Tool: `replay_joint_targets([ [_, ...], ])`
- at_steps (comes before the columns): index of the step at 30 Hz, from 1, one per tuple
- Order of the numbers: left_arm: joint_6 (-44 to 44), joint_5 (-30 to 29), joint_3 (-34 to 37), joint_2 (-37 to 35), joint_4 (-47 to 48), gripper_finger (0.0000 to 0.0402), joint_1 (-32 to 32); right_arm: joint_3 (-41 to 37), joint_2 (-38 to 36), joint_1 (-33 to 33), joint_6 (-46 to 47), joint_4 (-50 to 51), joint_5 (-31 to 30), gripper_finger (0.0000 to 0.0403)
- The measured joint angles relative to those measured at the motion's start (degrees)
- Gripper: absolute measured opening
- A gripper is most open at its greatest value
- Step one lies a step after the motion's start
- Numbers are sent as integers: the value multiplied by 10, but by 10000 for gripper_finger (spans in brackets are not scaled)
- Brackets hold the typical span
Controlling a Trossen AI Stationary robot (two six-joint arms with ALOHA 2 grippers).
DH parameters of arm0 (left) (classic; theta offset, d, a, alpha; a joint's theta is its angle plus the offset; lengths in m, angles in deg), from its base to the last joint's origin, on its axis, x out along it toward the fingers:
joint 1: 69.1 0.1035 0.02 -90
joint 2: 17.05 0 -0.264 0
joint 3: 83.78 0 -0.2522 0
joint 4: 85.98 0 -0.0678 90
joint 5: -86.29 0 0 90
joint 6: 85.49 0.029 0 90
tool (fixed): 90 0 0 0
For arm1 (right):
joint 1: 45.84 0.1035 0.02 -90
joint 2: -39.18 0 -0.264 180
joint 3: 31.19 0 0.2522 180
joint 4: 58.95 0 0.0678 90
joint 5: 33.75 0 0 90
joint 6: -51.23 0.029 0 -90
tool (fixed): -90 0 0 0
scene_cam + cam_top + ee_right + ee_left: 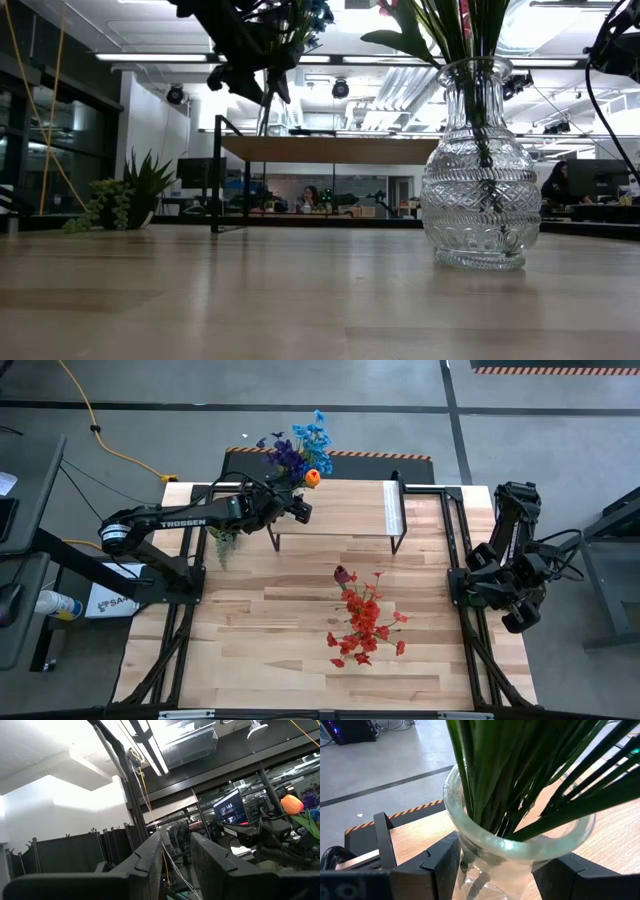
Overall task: Pick and place flowers into a vace then onto a shelf
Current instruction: Put the left transparent flower vase with the flowers on the shelf
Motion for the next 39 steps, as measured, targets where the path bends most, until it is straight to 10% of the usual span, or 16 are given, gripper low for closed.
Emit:
replay_joint_targets([
  [39,2,-8,-1,-12,-6,396,-1,0,0,0,0,0,0,94],
])
